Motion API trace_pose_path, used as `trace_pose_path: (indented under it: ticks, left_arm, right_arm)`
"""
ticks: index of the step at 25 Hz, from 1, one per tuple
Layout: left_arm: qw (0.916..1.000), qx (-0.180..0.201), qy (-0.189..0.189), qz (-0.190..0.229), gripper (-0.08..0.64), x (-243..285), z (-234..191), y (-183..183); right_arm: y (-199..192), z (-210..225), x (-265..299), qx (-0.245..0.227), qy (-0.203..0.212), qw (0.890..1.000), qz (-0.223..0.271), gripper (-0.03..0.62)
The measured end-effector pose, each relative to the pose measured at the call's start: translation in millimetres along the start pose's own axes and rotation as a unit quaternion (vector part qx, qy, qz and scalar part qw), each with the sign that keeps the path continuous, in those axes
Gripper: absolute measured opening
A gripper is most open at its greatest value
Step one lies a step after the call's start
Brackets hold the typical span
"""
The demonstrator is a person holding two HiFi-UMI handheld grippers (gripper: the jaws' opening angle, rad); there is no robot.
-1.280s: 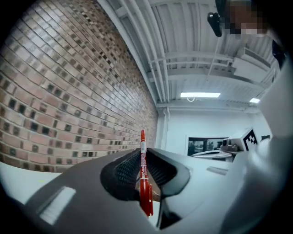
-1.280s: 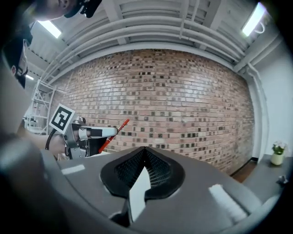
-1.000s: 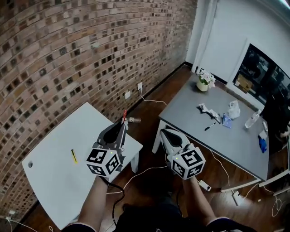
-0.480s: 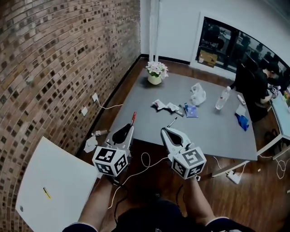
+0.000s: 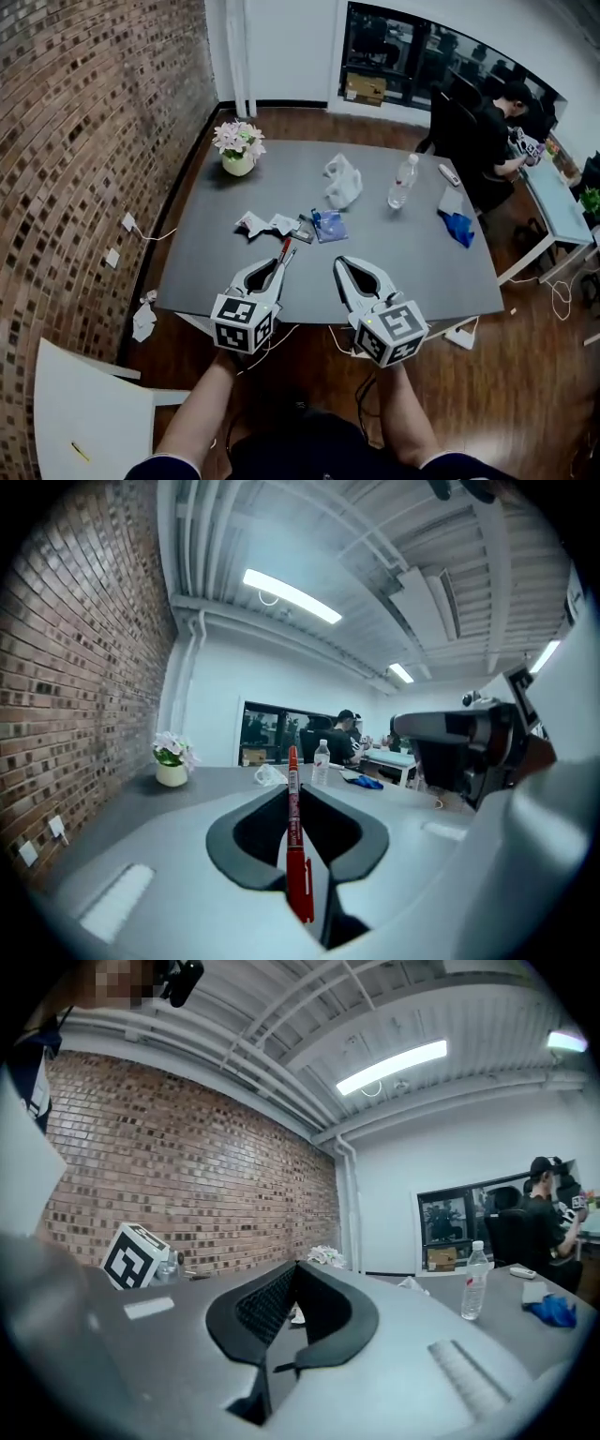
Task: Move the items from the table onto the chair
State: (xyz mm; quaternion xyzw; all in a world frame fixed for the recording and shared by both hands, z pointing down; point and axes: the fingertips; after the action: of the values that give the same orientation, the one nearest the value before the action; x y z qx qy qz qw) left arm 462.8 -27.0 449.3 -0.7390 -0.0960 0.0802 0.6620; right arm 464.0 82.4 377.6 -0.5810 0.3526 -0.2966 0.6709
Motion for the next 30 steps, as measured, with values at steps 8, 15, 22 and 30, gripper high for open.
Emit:
trace_pose_path:
  ticks: [8, 15, 22, 30]
  left_arm:
    - [0.9963, 0.001, -0.019, -0.084, 0.055, 81.2, 5.2, -72.5]
    - [0.9829, 0.019, -0.018, -0.182, 0.055, 123.0, -4.4, -149.3]
    - [0.9657, 0.041, -0.027, -0.255, 0.055, 147.3, 0.8, -195.8]
    - [0.9531, 0.051, -0.028, -0.297, 0.057, 152.0, 8.5, -230.4]
  right_arm:
    - [-21.8, 55.2, 0.1, 0.010, -0.036, 0.999, -0.014, 0.002]
    - [-43.0, 83.6, -4.7, 0.013, -0.062, 0.997, -0.034, 0.002]
    - [-64.8, 107.1, -22.0, 0.022, -0.093, 0.994, -0.052, 0.002]
    - [-68.0, 119.5, -31.0, 0.015, -0.109, 0.993, -0.053, 0.002]
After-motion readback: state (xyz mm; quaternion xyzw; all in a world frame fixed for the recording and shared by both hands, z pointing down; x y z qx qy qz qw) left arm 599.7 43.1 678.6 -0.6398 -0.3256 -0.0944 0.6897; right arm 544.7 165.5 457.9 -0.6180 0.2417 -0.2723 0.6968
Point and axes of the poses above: the fingertips, and each gripper's own axes: x forward along the fingers, z to its right, y out of its top, and after that the axes turned 12 degrees about z, right-handed
